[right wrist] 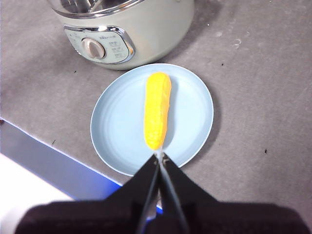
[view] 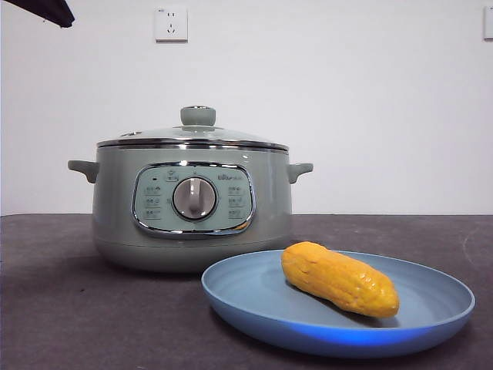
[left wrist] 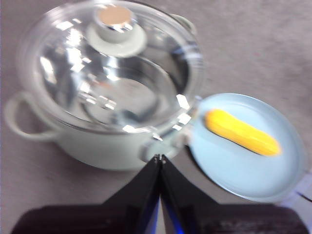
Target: Take the corn out from the steamer,put the corn on the plate,close the lid
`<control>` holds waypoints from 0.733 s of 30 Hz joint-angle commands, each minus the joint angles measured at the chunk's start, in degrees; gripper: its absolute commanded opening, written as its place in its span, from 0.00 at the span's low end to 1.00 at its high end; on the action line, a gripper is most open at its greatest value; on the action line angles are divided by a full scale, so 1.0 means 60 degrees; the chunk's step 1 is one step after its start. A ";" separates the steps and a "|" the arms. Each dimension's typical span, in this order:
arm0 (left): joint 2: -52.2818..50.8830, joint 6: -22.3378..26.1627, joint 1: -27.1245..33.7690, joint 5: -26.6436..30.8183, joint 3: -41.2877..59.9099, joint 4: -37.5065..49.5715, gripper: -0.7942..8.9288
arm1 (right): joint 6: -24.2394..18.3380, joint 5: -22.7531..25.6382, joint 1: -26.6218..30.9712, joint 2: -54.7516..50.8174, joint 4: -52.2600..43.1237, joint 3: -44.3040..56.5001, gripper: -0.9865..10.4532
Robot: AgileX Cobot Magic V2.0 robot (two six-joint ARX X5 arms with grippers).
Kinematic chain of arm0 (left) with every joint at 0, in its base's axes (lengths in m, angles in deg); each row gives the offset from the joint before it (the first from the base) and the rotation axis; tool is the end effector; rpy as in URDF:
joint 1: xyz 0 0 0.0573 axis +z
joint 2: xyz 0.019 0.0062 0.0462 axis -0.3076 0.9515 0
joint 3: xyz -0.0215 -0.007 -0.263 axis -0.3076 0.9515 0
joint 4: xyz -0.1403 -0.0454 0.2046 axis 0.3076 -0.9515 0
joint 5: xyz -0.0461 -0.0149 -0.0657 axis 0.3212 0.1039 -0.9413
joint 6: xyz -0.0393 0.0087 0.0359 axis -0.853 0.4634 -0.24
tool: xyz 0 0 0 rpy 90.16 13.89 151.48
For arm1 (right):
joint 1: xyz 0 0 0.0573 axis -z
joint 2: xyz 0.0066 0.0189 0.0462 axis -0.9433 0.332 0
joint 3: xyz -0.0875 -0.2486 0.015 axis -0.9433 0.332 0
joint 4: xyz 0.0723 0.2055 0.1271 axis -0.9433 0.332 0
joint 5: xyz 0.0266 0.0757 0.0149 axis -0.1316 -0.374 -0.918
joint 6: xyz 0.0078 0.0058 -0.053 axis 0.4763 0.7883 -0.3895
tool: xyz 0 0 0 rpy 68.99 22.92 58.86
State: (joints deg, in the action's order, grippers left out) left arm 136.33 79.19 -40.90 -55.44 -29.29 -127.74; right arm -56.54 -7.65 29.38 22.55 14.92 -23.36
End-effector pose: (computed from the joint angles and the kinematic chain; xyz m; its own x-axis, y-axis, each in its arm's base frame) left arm 0.1565 -0.0723 0.3351 0.6677 -0.4858 -0.5641 0.5556 0.8295 -0.0568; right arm 0.0575 0.0484 0.2898 0.6323 0.4809 -0.6074 -0.4632 0.8631 0.2011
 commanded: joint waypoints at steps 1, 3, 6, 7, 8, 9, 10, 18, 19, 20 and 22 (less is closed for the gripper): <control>-0.0364 0.0831 0.0393 0.0535 0.0124 0.0790 0.08 | 0.0000 0.0033 -0.0015 -0.0007 -0.0036 0.0095 0.09; -0.0892 0.1253 0.0936 0.0455 0.0273 0.1585 0.08 | 0.0000 0.0033 -0.0015 -0.0007 -0.0036 0.0095 0.09; -0.2014 0.1388 0.1770 0.0452 0.1024 0.3166 0.08 | 0.0000 0.0033 -0.0015 -0.0007 -0.0036 0.0095 0.09; -0.2393 0.1406 0.2044 0.0470 0.1348 0.3599 0.08 | 0.0000 0.0033 -0.0015 -0.0007 -0.0036 0.0095 0.09; -0.2765 0.1417 0.2335 0.0484 0.1712 0.4003 0.08 | 0.0000 0.0033 -0.0015 -0.0007 -0.0036 0.0095 0.09; -0.3202 0.1413 0.2677 0.0514 0.2182 0.4473 0.08 | 0.0000 0.0029 -0.0015 -0.0007 -0.0036 0.0095 0.09; -0.3574 0.1402 0.2965 0.0521 0.2605 0.4819 0.08 | 0.0000 0.0029 -0.0015 -0.0007 -0.0036 0.0095 0.09; -0.6269 0.1260 0.4510 0.0517 0.6182 0.5526 0.08 | 0.0000 0.0033 -0.0015 -0.0007 -0.0036 0.0095 0.09; -0.6535 0.1166 0.4579 0.0517 0.6550 0.5523 0.08 | 0.0000 0.0033 -0.0015 -0.0007 -0.0036 0.0095 0.09; -0.6754 0.1111 0.4615 0.0506 0.6845 0.5519 0.08 | 0.0000 0.0033 -0.0015 -0.0007 -0.0036 0.0095 0.09; -0.7169 0.0885 0.4645 0.0510 0.7457 0.5523 0.08 | 0.0000 0.0033 -0.0015 -0.0007 -0.0036 0.0095 0.09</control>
State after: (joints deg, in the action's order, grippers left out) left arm 94.27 85.83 -13.21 -52.38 14.08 -95.37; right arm -56.54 -7.63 29.38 22.55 14.96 -23.36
